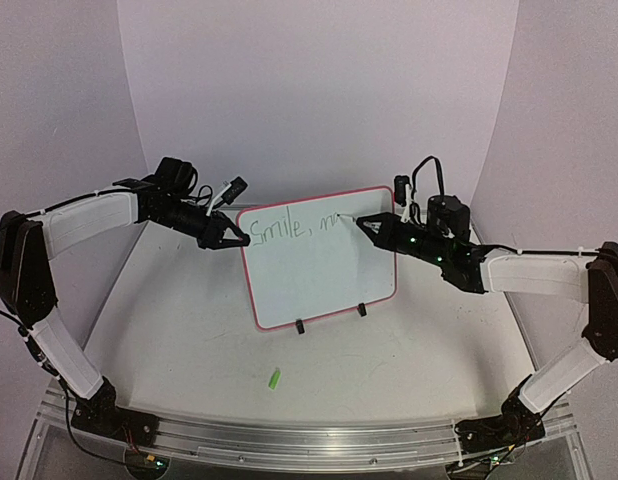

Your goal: Write a sentence on the whiteboard

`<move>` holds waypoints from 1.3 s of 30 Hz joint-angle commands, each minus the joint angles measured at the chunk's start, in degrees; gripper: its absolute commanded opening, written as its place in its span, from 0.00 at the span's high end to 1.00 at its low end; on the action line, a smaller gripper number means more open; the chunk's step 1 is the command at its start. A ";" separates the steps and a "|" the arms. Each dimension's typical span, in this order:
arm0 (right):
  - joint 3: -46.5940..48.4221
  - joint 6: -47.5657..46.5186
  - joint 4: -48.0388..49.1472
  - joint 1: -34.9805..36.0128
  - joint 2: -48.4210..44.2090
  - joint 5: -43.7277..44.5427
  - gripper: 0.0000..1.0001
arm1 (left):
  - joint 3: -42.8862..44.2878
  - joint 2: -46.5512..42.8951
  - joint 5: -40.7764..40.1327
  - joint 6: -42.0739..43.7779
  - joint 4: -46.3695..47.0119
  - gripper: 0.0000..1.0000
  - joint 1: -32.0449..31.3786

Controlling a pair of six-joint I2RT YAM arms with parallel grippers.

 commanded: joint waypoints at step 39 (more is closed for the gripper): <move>2.91 -1.31 -0.28 -0.35 -2.88 2.26 1.00 | 0.53 -0.18 -7.39 4.73 -0.25 1.00 0.22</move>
